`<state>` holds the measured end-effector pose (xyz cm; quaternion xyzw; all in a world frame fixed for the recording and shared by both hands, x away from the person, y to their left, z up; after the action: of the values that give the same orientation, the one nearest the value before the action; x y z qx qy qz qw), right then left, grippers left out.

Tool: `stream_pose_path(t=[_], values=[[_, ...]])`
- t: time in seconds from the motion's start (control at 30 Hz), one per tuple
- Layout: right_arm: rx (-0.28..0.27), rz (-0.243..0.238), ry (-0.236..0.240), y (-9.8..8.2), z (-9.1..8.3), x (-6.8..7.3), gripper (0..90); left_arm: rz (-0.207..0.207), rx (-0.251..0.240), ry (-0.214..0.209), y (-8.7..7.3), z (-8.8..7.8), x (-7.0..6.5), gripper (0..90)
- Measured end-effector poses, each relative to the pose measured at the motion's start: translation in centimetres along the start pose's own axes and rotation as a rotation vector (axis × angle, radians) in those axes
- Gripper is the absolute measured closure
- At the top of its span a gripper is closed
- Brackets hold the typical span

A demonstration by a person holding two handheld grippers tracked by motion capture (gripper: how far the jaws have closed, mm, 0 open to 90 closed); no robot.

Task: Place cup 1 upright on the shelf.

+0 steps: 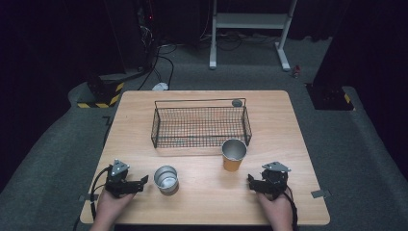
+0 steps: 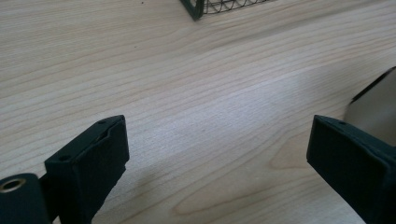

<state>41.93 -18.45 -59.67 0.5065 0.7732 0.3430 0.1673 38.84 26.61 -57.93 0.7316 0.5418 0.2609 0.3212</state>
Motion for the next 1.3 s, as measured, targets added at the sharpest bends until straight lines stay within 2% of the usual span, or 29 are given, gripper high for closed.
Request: stream_pose_path(t=[0.17, 0.27, 0.33, 0.83, 1.03, 1.27, 1.3], values=[[0.000, 0.000, 0.000, 0.0, 0.0, 0.0, 9.3, -0.007, -0.028, -0.005, 0.6, -0.8, 0.1, 6.6], [0.000, 0.000, 0.000, 0.0, 0.0, 0.0, 9.3, 0.015, -0.054, 0.012, 1.0, -1.2, 0.2, 6.6], [0.000, 0.000, 0.000, 0.0, 0.0, 0.0, 9.2, 0.015, -0.061, 0.015, 1.1, -1.4, 0.2, 6.6], [0.000, 0.000, 0.000, 0.0, 0.0, 0.0, 9.3, 0.003, -0.170, -0.034, 2.8, -3.2, -0.6, 5.9], [0.000, 0.002, 0.000, 0.0, 0.0, 0.0, 9.3, -0.006, -0.203, -0.041, 3.3, -3.8, -0.7, 5.7], [0.000, 0.002, 0.000, 0.0, 0.0, 0.0, 9.3, 0.010, -0.242, -0.043, 3.9, -4.5, -1.2, 3.2], [0.000, 0.002, 0.000, 0.0, 0.0, 0.0, 9.3, 0.017, -0.262, -0.046, 4.1, -4.8, -1.4, 2.1]])
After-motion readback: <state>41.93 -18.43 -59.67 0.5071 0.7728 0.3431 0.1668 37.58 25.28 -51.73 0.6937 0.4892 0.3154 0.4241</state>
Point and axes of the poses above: each handheld gripper's, and its own axes: z roughly forward along the jaws, y roughly out of its top, x roughly to its left, the point moved 10 cm from there along z, roughly forward along the jaws, and after that the axes turned 8 degrees about y, right-handed, at the moved point
